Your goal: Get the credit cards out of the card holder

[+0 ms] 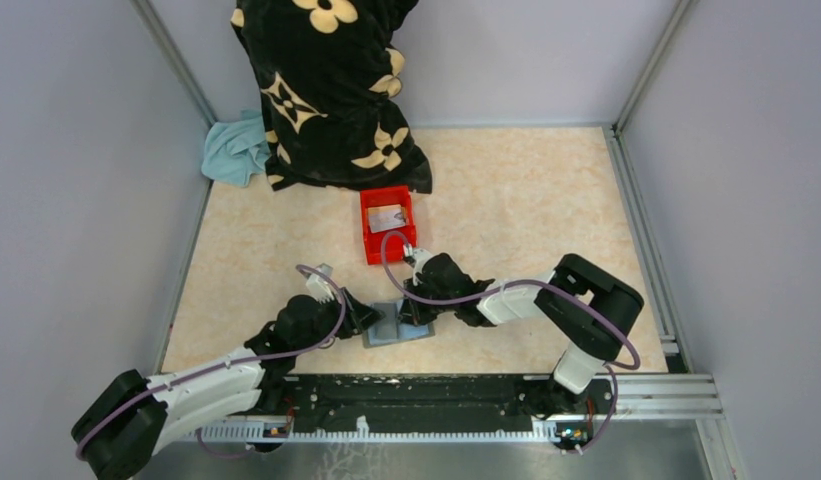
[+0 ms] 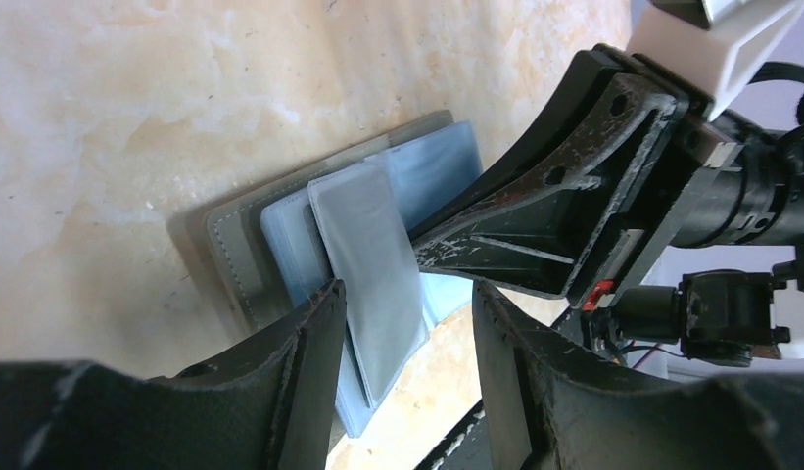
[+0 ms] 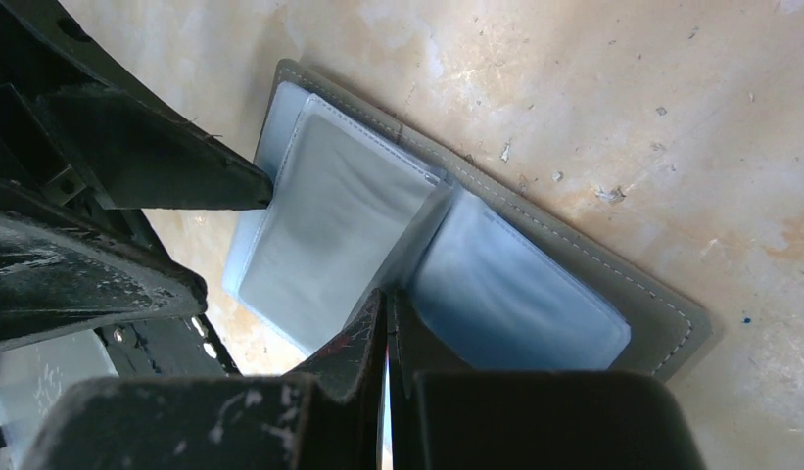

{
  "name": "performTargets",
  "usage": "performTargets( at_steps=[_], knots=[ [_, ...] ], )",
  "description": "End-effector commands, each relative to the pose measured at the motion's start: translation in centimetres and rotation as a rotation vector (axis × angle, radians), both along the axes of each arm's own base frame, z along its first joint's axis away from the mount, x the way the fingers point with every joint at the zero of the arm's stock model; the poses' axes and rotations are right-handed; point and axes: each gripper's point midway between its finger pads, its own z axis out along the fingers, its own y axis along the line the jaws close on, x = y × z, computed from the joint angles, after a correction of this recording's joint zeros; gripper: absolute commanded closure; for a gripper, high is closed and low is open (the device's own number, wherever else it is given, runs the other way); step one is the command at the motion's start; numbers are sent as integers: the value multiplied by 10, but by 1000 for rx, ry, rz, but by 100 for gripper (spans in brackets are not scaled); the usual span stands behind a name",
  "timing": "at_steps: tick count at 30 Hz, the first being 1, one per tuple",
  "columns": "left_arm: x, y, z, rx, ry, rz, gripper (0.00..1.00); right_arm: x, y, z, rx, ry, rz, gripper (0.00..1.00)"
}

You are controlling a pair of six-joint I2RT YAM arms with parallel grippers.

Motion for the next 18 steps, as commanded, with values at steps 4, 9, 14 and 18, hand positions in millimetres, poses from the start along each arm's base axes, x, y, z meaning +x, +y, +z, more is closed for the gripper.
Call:
performTargets(
  at_steps=[4,9,14,18],
  knots=[
    [-12,-13,15,-103,-18,-80,44,2,-1,-8,-5,1,-8,100],
    [-11,-14,15,-93,-18,-82,44,4,-1,-6,-1,-2,-14,100],
    [-13,-15,9,-90,0,-91,44,5,-5,-5,-4,-5,-23,100],
    [-13,-17,10,-93,-1,-98,44,7,-5,8,19,-27,-26,100]
  ],
)
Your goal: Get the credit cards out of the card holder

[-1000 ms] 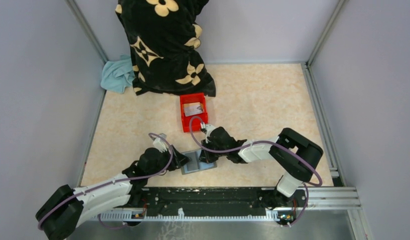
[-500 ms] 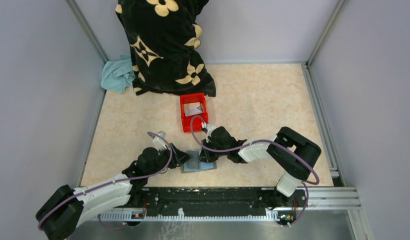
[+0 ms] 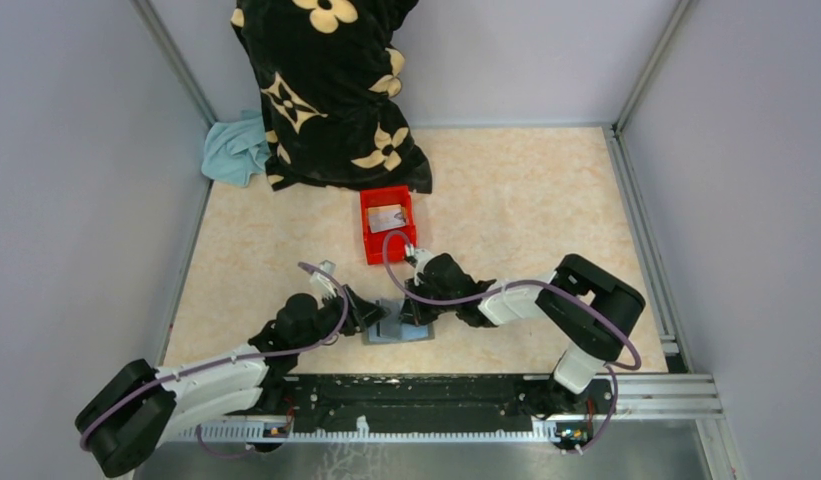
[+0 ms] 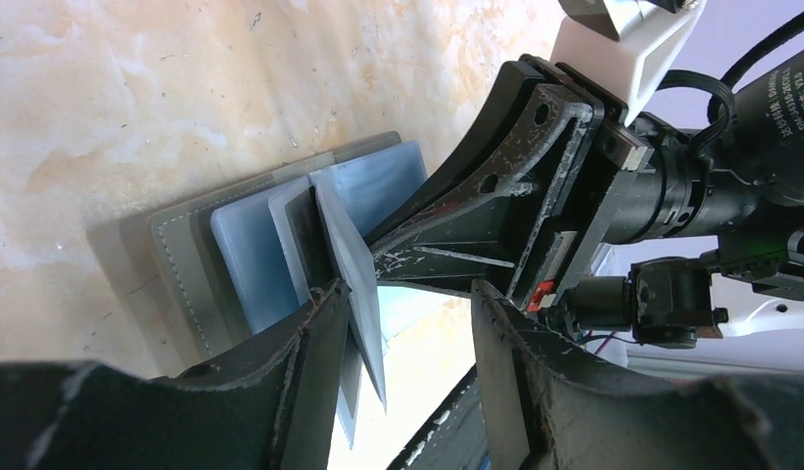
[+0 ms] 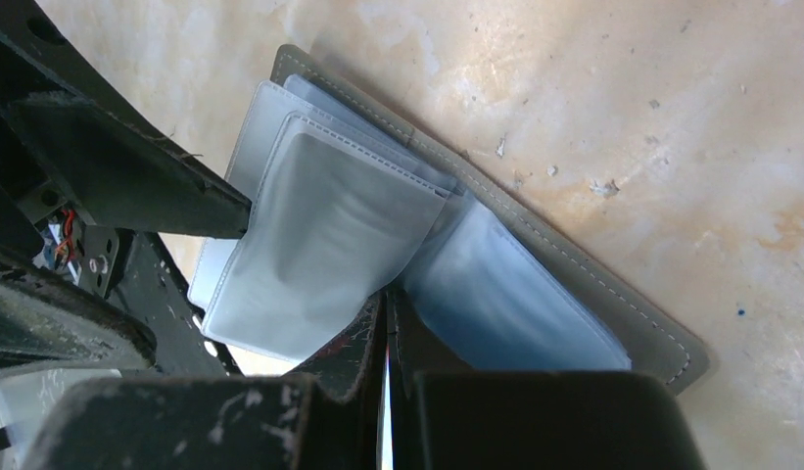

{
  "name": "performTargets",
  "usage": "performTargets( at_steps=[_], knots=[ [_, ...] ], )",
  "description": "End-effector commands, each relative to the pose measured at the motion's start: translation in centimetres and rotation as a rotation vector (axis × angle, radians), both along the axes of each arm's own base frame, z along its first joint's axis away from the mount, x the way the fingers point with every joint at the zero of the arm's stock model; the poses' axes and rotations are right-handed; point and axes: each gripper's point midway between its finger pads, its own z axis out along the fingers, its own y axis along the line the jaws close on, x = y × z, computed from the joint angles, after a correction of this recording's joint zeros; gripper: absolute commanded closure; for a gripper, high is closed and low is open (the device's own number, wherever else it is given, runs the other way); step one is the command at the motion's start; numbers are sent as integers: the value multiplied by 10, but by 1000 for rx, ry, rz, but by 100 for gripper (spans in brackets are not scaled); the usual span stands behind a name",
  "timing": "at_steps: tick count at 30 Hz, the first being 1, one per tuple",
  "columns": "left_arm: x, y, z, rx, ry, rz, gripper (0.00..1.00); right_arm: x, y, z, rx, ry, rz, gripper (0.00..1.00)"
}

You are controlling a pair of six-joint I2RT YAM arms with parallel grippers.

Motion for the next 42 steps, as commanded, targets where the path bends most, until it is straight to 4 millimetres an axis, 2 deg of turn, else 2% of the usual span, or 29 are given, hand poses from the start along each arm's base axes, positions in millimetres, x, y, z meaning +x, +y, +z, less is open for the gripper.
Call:
performTargets(
  at_steps=[1,11,23,33,42],
  knots=[
    [-13,-2,-10,0,31,-53,44,5,-5,9,11,-34,-18,100],
    [-9,-7,-8,15,29,-67,44,9,-10,26,41,-68,-33,100],
    [-7,-17,-4,-3,30,-94,45,8,-10,19,48,-47,-30,100],
    [-2,-32,15,-16,0,-143,45,7,-10,7,54,-21,-32,100],
    [-4,-36,6,-15,33,-162,45,7,-14,7,64,-19,-36,100]
  ],
)
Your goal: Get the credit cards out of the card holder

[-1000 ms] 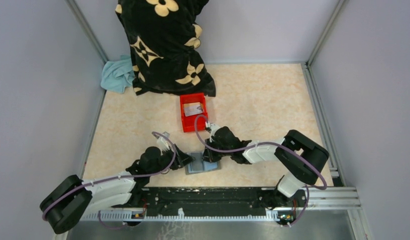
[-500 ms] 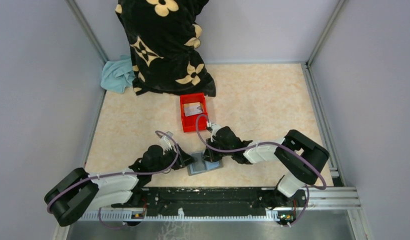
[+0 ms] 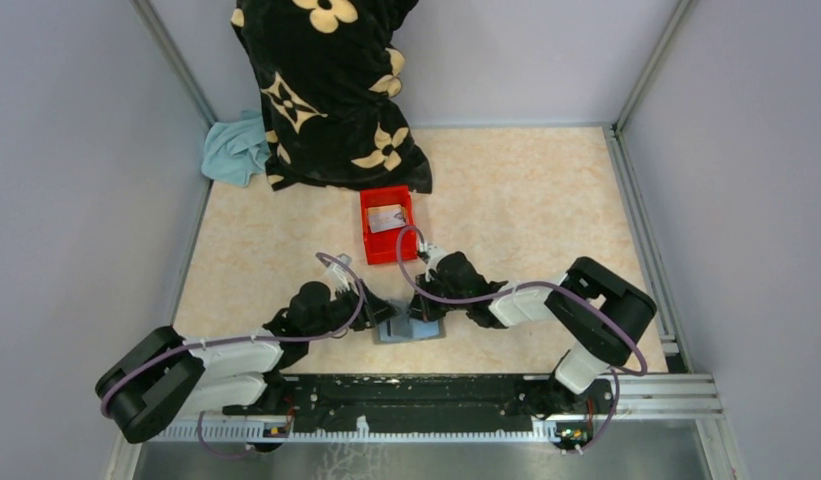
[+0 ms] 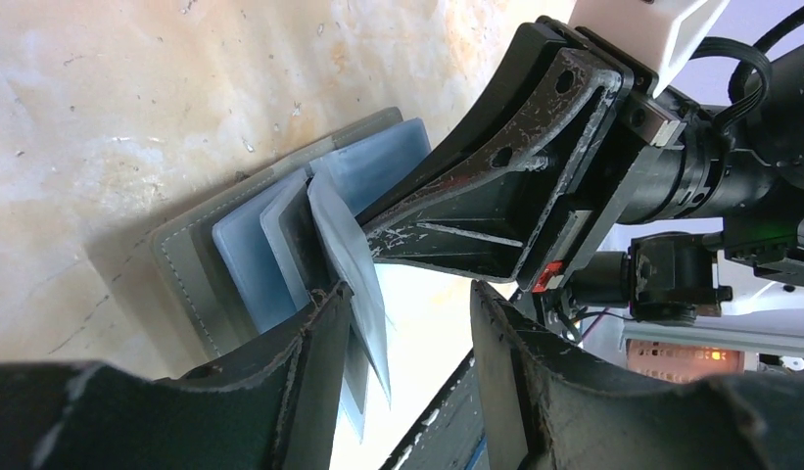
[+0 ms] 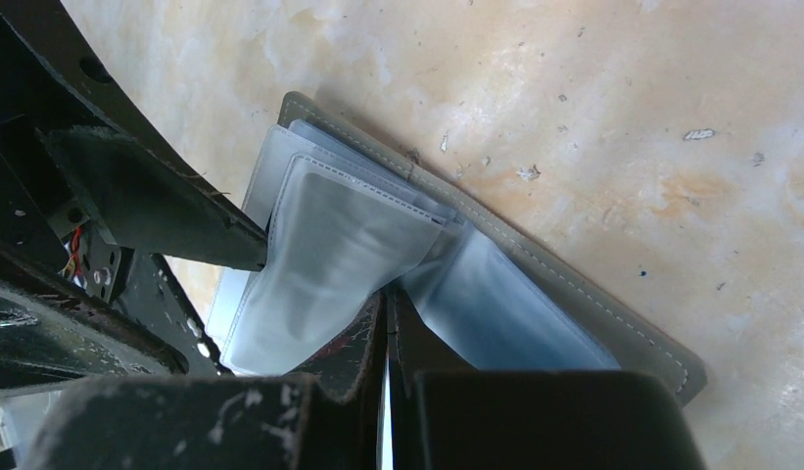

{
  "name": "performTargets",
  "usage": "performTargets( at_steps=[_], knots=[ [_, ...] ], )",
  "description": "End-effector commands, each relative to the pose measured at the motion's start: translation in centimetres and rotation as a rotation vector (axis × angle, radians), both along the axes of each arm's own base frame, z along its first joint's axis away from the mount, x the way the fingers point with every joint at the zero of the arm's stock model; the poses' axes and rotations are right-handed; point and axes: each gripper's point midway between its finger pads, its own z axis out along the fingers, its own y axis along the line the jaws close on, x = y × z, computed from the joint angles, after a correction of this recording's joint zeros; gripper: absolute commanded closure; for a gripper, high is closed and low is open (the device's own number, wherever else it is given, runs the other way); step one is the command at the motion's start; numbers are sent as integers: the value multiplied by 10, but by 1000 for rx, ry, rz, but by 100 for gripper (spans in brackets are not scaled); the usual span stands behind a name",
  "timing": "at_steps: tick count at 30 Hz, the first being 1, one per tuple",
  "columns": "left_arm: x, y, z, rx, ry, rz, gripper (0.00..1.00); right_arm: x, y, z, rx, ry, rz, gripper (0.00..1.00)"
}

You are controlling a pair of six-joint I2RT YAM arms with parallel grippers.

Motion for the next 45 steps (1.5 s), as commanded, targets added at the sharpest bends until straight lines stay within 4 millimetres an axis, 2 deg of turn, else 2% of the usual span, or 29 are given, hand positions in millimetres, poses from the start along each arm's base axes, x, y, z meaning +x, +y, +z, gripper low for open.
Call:
performTargets(
  at_steps=[1,10,13,18,27,35,45],
  knots=[
    [-5,-13,10,-45,-8,-63,45,-2,2,2,27,-3,10,100],
    [-2,-25,24,-75,-27,-102,46,-3,0,1,69,5,14,100],
    [0,-27,24,-66,-25,-106,46,-4,2,0,88,13,17,100],
    [-2,-26,14,-43,-3,-100,46,-1,0,3,113,10,10,100],
    [-3,-27,3,-27,18,-98,46,8,-22,27,96,-61,-38,100],
    [-1,-34,2,-26,20,-112,48,10,-34,55,105,-122,-78,100],
    [4,-66,15,-59,6,-201,48,20,-66,59,33,-146,-174,100]
  ],
)
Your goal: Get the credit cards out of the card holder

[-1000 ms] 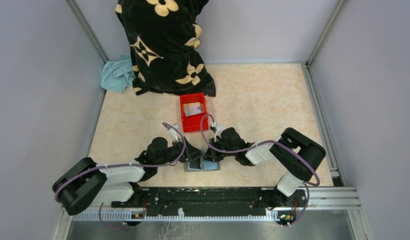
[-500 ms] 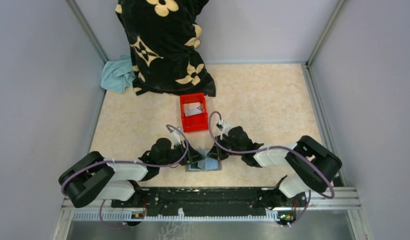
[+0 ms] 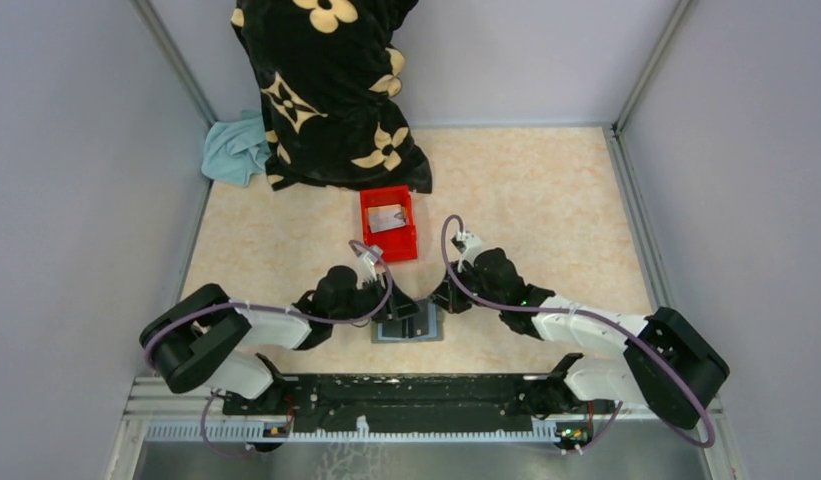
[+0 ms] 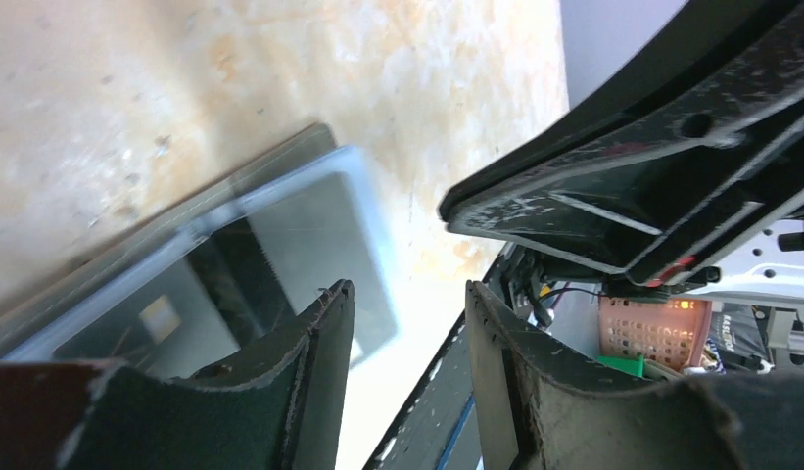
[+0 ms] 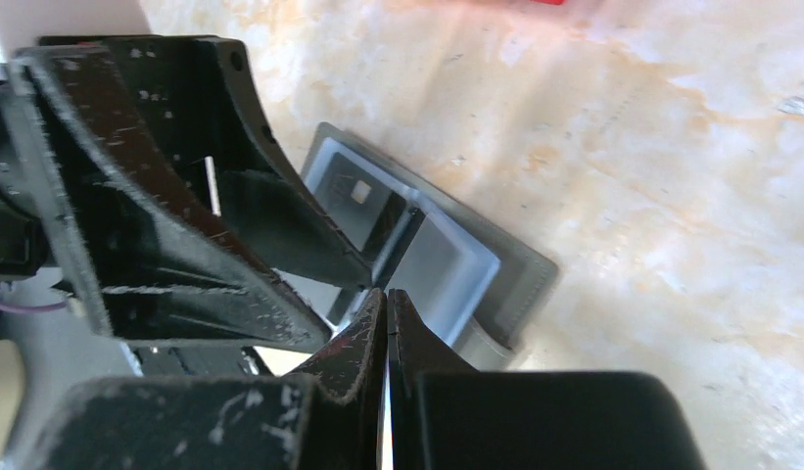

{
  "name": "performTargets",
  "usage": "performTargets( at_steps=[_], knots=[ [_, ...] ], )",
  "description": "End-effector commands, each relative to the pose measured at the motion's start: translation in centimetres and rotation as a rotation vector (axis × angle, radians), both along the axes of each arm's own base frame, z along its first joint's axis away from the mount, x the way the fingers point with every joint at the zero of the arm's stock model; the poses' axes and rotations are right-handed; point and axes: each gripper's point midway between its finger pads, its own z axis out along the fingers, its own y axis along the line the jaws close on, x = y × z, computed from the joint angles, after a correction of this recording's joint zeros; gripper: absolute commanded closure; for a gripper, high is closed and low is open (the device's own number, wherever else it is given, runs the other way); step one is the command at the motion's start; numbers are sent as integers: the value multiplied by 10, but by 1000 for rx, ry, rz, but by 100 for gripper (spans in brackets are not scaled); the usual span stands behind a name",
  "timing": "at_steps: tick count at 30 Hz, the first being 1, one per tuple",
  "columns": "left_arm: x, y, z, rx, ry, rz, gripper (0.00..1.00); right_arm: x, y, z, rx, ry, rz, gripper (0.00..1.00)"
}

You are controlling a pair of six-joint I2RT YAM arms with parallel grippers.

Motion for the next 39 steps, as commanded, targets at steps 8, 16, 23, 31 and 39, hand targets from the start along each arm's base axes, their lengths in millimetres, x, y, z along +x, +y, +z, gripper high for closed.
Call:
performTargets(
  at_steps=[8,16,23,31,39],
  knots=[
    [-1,-13,17,-75,-85,-57,48,18,-11,2,-54,-23,-42,100],
    [4,20,12,0,-124,56,59,17,8,10,-3,-18,30,100],
    [3,43,-2,68,-127,134,61,6,14,-3,-37,16,82,100],
    [-7,41,-10,60,-89,94,59,-15,-11,-63,-130,138,34,100],
    [-11,37,-14,37,-71,69,59,-20,-20,-87,-181,198,10,100]
  ],
)
